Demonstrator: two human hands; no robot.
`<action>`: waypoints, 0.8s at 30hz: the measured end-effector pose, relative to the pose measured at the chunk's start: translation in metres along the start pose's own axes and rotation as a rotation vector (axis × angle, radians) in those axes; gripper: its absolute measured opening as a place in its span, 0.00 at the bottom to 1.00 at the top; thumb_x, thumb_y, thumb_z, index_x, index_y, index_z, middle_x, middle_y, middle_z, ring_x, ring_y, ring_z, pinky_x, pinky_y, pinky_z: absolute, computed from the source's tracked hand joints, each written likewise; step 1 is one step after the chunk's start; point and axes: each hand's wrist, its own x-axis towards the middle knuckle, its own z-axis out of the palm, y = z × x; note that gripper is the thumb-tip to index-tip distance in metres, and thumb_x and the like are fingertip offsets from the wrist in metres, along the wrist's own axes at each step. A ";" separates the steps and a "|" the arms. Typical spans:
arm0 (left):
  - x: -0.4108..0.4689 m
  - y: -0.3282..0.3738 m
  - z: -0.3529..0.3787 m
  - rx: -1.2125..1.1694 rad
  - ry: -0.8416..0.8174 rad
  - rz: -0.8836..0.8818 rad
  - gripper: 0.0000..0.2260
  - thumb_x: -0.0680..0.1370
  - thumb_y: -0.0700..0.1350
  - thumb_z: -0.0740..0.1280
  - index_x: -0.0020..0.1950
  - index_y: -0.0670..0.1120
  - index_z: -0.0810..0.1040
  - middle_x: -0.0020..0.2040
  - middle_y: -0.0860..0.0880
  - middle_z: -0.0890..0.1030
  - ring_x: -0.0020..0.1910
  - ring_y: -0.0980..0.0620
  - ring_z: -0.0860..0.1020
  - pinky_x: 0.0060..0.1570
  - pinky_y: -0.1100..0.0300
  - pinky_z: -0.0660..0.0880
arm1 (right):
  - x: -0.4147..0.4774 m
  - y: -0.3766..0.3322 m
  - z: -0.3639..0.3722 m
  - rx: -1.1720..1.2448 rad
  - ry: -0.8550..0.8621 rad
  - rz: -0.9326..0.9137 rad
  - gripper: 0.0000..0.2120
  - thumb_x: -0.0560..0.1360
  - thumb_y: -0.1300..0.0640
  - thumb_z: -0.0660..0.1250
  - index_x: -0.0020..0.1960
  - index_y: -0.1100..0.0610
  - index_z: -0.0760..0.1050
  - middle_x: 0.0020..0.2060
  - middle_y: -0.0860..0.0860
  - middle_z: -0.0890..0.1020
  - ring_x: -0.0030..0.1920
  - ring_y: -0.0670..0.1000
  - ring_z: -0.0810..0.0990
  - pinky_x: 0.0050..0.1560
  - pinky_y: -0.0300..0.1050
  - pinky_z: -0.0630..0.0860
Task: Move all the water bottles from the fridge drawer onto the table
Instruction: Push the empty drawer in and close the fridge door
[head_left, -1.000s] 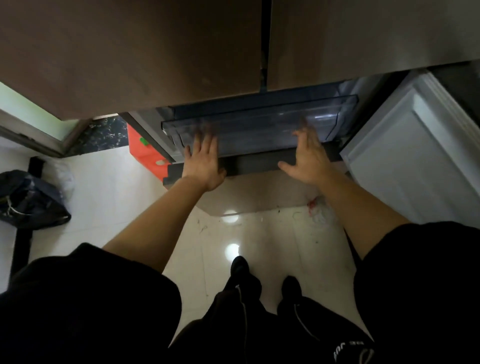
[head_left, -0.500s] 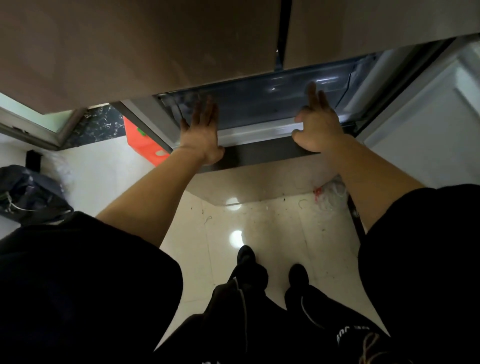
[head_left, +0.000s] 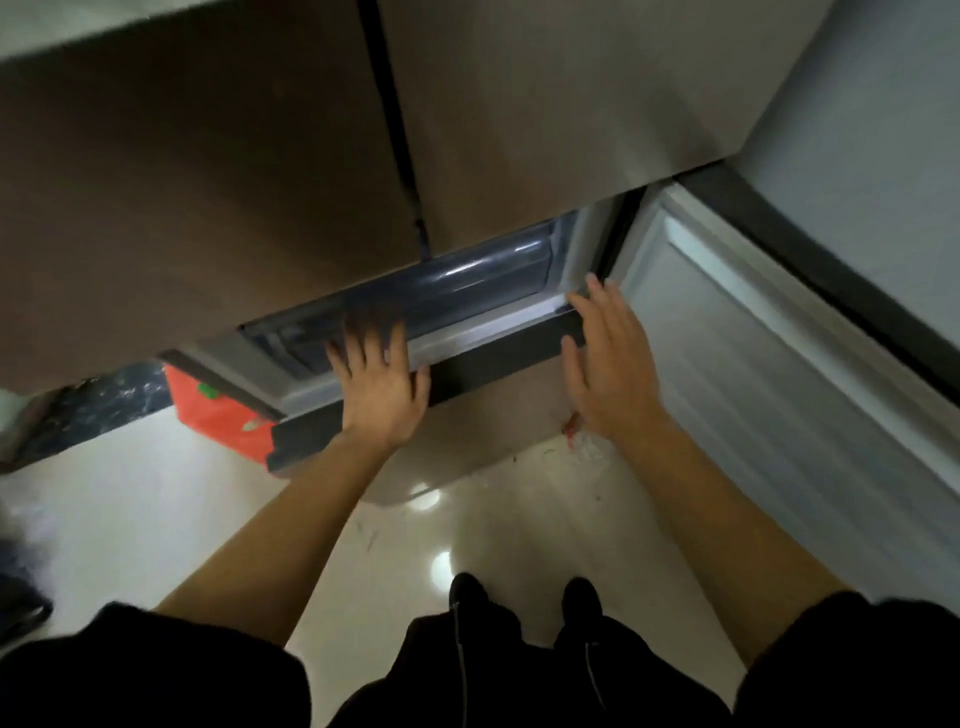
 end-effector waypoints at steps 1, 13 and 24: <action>0.001 0.017 -0.002 -0.021 -0.004 0.037 0.30 0.82 0.56 0.56 0.80 0.43 0.56 0.78 0.35 0.57 0.77 0.32 0.51 0.73 0.30 0.48 | -0.005 0.006 -0.020 -0.044 0.071 -0.024 0.21 0.81 0.58 0.61 0.73 0.59 0.67 0.76 0.59 0.66 0.78 0.58 0.59 0.76 0.58 0.59; -0.024 0.307 -0.041 -0.335 0.108 0.825 0.27 0.84 0.55 0.51 0.82 0.50 0.51 0.82 0.44 0.45 0.80 0.41 0.40 0.75 0.35 0.44 | -0.141 0.107 -0.239 -0.577 0.121 0.993 0.31 0.81 0.41 0.43 0.72 0.57 0.71 0.69 0.61 0.74 0.71 0.62 0.69 0.75 0.64 0.56; -0.049 0.304 -0.048 -0.307 0.045 0.753 0.24 0.84 0.60 0.44 0.80 0.58 0.51 0.82 0.50 0.44 0.79 0.48 0.33 0.77 0.42 0.41 | -0.167 0.094 -0.250 -0.458 -0.064 0.682 0.25 0.84 0.42 0.42 0.71 0.50 0.68 0.59 0.55 0.81 0.53 0.58 0.80 0.53 0.53 0.76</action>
